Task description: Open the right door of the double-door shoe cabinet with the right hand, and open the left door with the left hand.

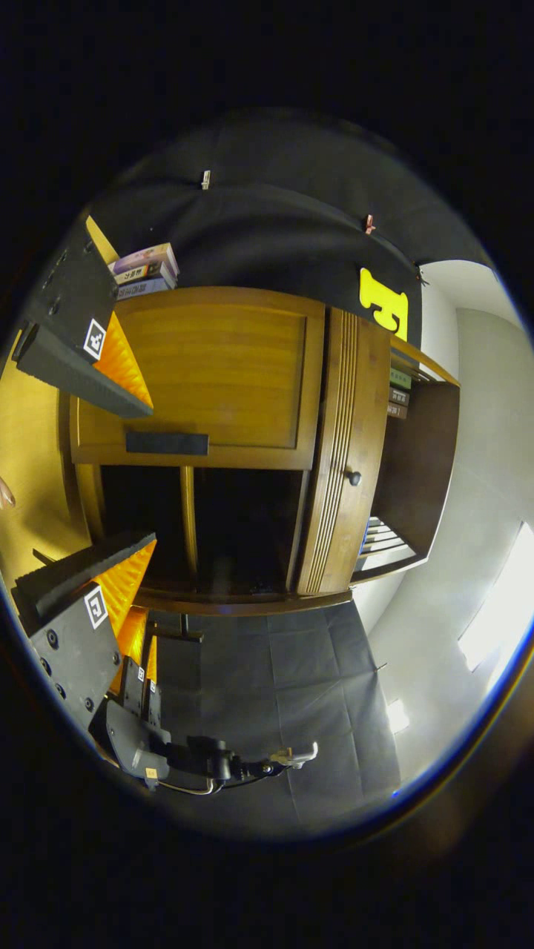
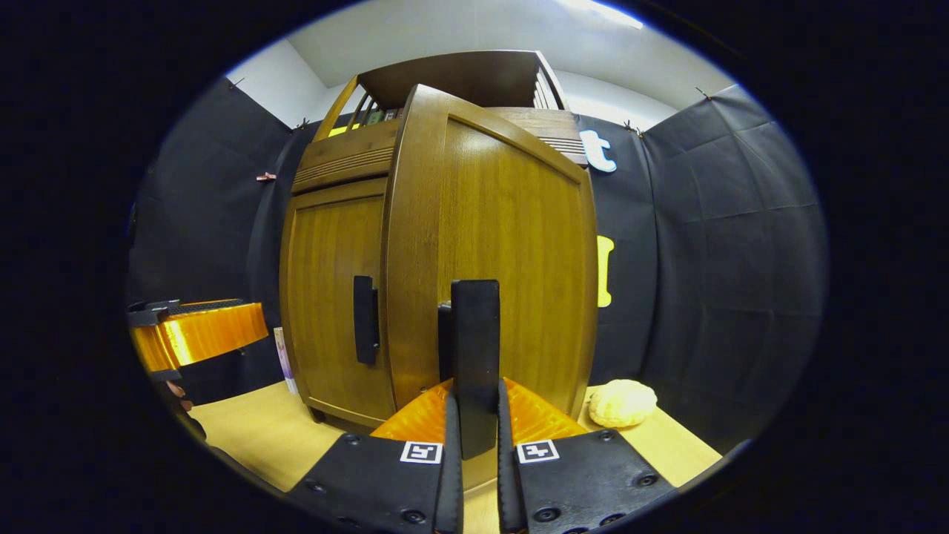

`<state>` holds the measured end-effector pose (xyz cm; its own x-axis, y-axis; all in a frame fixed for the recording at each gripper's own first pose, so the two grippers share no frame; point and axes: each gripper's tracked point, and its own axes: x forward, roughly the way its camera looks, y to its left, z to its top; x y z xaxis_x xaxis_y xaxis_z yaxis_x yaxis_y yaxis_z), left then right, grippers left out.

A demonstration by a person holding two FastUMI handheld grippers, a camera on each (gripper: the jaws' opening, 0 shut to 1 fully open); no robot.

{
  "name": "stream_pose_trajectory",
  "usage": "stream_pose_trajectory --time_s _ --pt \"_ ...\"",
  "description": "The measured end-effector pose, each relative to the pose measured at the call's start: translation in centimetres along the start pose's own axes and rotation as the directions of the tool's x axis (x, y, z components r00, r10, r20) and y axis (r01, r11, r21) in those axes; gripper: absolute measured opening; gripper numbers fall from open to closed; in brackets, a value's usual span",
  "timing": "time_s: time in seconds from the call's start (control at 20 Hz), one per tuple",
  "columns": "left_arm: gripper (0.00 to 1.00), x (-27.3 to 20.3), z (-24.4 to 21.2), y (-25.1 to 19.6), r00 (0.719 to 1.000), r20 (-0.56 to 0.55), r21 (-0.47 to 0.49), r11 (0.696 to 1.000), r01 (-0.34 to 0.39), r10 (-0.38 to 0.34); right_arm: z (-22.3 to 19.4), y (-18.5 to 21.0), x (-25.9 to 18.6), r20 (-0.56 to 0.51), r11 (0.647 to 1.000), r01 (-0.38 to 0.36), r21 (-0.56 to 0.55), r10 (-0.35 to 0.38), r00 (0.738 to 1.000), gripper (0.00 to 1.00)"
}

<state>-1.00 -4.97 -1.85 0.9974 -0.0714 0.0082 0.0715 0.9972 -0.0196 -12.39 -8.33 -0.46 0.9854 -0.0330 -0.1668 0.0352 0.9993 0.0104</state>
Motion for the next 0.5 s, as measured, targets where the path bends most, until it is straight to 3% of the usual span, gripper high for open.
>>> stream_pose_trajectory --time_s 0.05,0.35,0.5 --pt "0.96 0.2 0.0 -0.8 1.000 0.001 0.003 1.000 0.015 -0.015 0.1 -0.7 -0.4 0.000 1.000 0.009 -0.005 -0.009 1.000 0.22" --pt "0.92 1.6 -0.2 -4.8 0.997 0.010 0.000 0.997 0.074 -0.074 0.7 -4.9 -2.9 0.000 0.997 0.076 -0.034 -0.076 0.997 0.21" --pt "0.92 2.4 -0.7 -6.4 0.996 0.001 -0.004 0.996 0.091 -0.091 0.9 -7.4 -3.8 0.000 0.991 0.127 -0.042 -0.127 0.992 0.16"
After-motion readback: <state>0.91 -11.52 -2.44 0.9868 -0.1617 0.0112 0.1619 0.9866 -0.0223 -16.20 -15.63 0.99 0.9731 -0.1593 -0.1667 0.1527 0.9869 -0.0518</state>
